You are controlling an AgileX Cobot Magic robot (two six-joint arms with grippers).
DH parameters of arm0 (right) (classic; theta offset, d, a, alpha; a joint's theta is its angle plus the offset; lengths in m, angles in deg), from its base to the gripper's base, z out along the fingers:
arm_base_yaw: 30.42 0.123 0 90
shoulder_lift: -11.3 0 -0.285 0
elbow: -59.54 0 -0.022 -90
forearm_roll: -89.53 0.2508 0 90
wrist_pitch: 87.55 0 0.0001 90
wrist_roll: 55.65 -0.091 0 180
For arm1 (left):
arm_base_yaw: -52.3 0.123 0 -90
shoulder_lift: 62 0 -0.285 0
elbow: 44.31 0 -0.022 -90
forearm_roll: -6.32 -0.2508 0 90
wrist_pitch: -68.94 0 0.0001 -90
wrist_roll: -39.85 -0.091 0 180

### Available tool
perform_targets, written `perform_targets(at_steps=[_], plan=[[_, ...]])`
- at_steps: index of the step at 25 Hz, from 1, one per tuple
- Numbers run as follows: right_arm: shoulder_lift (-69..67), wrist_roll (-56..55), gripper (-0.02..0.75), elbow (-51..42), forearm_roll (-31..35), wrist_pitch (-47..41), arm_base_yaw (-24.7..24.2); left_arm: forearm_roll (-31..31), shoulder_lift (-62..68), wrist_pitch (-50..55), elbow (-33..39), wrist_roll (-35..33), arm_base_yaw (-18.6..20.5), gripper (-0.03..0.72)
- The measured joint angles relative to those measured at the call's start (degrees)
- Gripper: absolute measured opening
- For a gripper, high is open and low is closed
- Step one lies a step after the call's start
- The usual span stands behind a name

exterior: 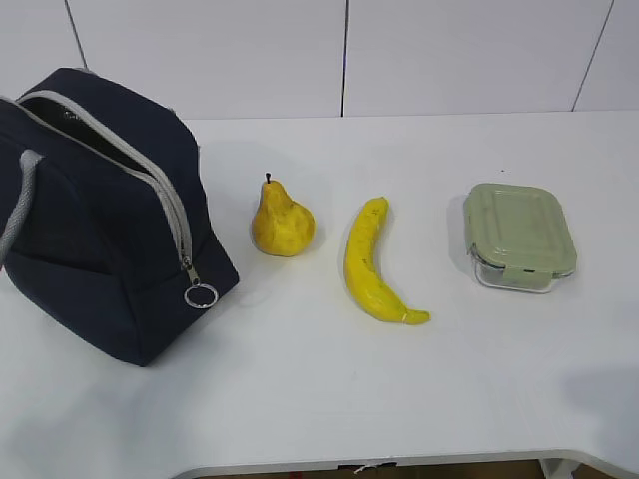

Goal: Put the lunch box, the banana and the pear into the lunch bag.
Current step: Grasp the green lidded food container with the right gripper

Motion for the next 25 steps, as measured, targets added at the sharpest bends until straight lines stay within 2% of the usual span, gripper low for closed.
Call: perform_targets(at_steps=[4,11,25], plan=[[0.0,0.0,0.581,0.0,0.1,0.0,0.0,0.0,0.0,0.0,0.0,0.0,0.0,0.288],[-1.7,0.0,0.586,1.3,0.1,0.1,0.0,0.0,0.0,0.0,0.0,0.0,0.0,0.288],[-15.7,0.0,0.587,8.1,0.1,4.5,0.0,0.0,0.0,0.0,0.0,0.0,0.0,0.288]])
